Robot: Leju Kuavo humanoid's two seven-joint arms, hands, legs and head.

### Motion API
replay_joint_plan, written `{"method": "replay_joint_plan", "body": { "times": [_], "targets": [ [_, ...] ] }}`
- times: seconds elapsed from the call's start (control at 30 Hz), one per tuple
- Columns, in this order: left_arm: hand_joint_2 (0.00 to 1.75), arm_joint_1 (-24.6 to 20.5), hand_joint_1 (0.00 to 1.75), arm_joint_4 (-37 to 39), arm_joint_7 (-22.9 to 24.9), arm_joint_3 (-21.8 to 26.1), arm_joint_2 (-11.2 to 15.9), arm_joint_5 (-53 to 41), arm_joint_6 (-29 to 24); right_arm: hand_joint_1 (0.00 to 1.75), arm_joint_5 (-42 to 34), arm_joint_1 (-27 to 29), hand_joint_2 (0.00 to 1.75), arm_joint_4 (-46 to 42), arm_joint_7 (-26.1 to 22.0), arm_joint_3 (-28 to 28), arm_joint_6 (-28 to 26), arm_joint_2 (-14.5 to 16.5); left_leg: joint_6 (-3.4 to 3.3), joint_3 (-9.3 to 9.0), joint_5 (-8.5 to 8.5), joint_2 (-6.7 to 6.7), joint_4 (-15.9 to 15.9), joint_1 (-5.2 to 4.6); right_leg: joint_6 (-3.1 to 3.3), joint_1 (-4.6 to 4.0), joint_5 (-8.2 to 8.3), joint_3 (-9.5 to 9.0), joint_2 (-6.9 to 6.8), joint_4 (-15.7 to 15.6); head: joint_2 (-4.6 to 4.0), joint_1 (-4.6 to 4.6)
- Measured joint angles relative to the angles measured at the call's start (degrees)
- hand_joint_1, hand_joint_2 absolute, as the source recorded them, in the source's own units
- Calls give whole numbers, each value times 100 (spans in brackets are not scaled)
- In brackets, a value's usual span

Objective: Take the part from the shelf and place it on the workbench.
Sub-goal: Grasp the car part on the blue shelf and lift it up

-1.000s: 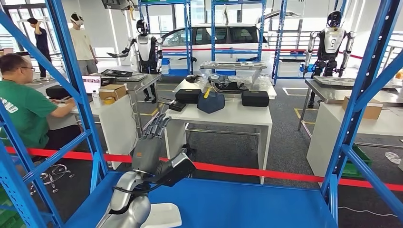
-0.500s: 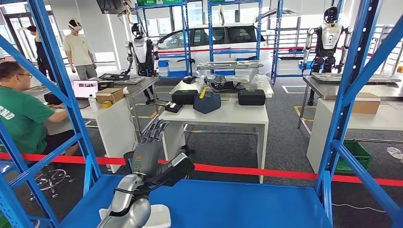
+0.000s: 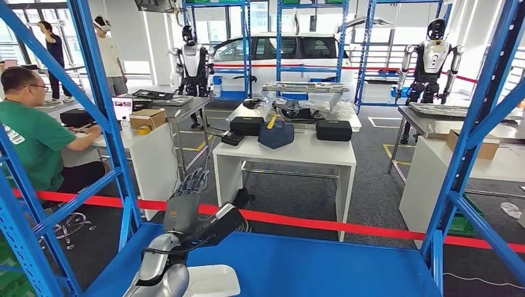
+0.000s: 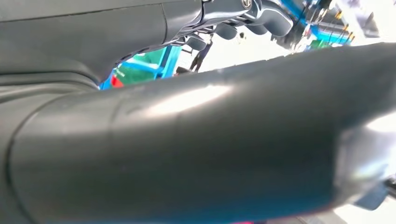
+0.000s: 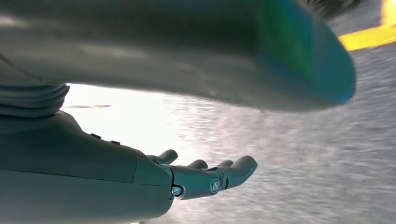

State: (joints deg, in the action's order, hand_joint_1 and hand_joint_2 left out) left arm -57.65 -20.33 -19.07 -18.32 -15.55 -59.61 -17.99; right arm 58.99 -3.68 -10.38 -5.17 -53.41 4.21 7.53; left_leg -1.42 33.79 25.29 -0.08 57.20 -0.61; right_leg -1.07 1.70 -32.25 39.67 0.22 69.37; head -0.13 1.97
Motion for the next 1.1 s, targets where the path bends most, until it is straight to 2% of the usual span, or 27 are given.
{"method": "replay_joint_plan", "body": {
  "times": [0.03,0.07,0.1,0.13,0.2,0.23,0.27,0.4,0.47,0.53,0.57,0.6,0.63,0.7,0.77,0.87,0.93,0.97,1.03,1.07,1.1],
  "targets": [
    [0,48,0,30,17,-2,10,-14,2,0,10,6,0,1,252,-13,-3,-15,-10,7,6,-1,12,-8,-6,-12,-127,175,1,353,0,0],
    [0,100,0,59,39,-3,21,-30,2,0,15,17,0,1,468,-35,-7,-33,-19,12,15,-3,27,-15,-10,-20,-178,298,1,593,0,0],
    [44,142,0,83,57,-4,33,-45,2,0,14,28,0,1,591,-62,-11,-45,-22,16,25,-5,46,-19,-9,-25,-114,311,0,603,0,-1],
    [87,168,0,103,68,-4,45,-55,2,0,13,36,0,1,634,-88,-15,-59,-18,20,40,-7,72,-20,-5,-27,46,207,-2,379,0,-2],
    [175,181,0,125,73,-4,66,-58,2,0,12,33,0,1,645,-122,-17,-90,14,39,89,-8,149,-30,24,-32,374,-170,-14,-376,0,-1],
    [175,181,0,131,78,-4,74,-63,2,0,5,30,0,1,653,-131,-17,-103,37,54,115,-10,191,-40,50,-39,459,-315,-16,-660,0,-1],
    [175,182,0,136,86,-6,81,-74,2,0,-7,29,0,2,667,-143,-16,-110,62,69,132,-11,219,-50,78,-47,481,-390,-17,-809,0,1],
    [175,182,0,159,174,-13,128,-159,2,0,-108,36,0,2,707,-255,-26,-121,177,110,179,-18,279,-55,198,-27,506,-408,-10,-878,0,3],
    [175,188,0,172,219,-22,191,-221,15,0,-215,35,0,1,707,-341,-71,-135,261,293,419,-22,673,-28,243,4,525,-417,-13,-902,0,9],
    [175,236,0,208,225,-55,273,-288,96,0,-310,38,0,0,707,-445,-124,-155,329,625,746,-19,1392,22,259,18,526,-413,-12,-903,0,11],
    [175,283,0,232,211,-76,310,-321,159,0,-334,40,0,0,707,-493,-145,-161,352,751,824,-18,1662,47,261,25,525,-412,-9,-903,0,12],
    [175,333,0,254,189,-95,348,-344,218,0,-346,42,0,0,707,-533,-160,-166,365,786,800,-18,1737,67,260,33,525,-412,-5,-903,0,12],
    [175,376,0,273,163,-105,379,-356,263,0,-350,44,0,0,707,-564,-170,-169,368,714,679,-18,1590,82,258,39,526,-412,1,-903,0,12],
    [175,414,0,294,119,-113,424,-362,302,0,-358,46,0,1,709,-610,-181,-169,346,344,335,-17,831,94,236,46,531,-415,6,-903,0,12],
    [175,417,0,300,98,-124,443,-364,307,0,-369,42,0,2,709,-644,-186,-169,307,47,161,-17,244,67,170,42,542,-410,3,-911,0,11],
    [175,440,0,306,96,-143,464,-364,321,0,-381,40,0,2,709,-670,-187,-167,222,-16,128,-23,114,32,44,48,570,-422,1,-966,0,10],
    [175,439,0,303,97,-148,478,-364,326,0,-383,39,0,2,709,-679,-189,-166,125,-43,73,-16,37,49,-4,49,472,-369,-2,-849,0,8],
    [175,437,0,300,96,-151,478,-364,326,0,-383,38,0,2,710,-682,-189,-167,84,-55,49,-10,4,61,-11,43,339,-269,-3,-629,0,4],
    [175,455,0,310,93,-156,478,-364,333,0,-383,39,0,2,710,-690,-190,-171,42,-47,44,-3,6,45,-11,15,-14,73,-3,114,0,1],
    [175,475,0,320,93,-157,478,-365,338,0,-383,43,0,2,710,-694,-192,-173,34,-41,49,-1,18,34,-12,1,-128,236,-2,450,0,0],
    [175,494,0,329,94,-157,478,-365,344,0,-383,48,0,2,709,-698,-193,-174,26,-35,58,0,34,24,-9,-9,-144,322,-2,619,0,0]
  ]
}}
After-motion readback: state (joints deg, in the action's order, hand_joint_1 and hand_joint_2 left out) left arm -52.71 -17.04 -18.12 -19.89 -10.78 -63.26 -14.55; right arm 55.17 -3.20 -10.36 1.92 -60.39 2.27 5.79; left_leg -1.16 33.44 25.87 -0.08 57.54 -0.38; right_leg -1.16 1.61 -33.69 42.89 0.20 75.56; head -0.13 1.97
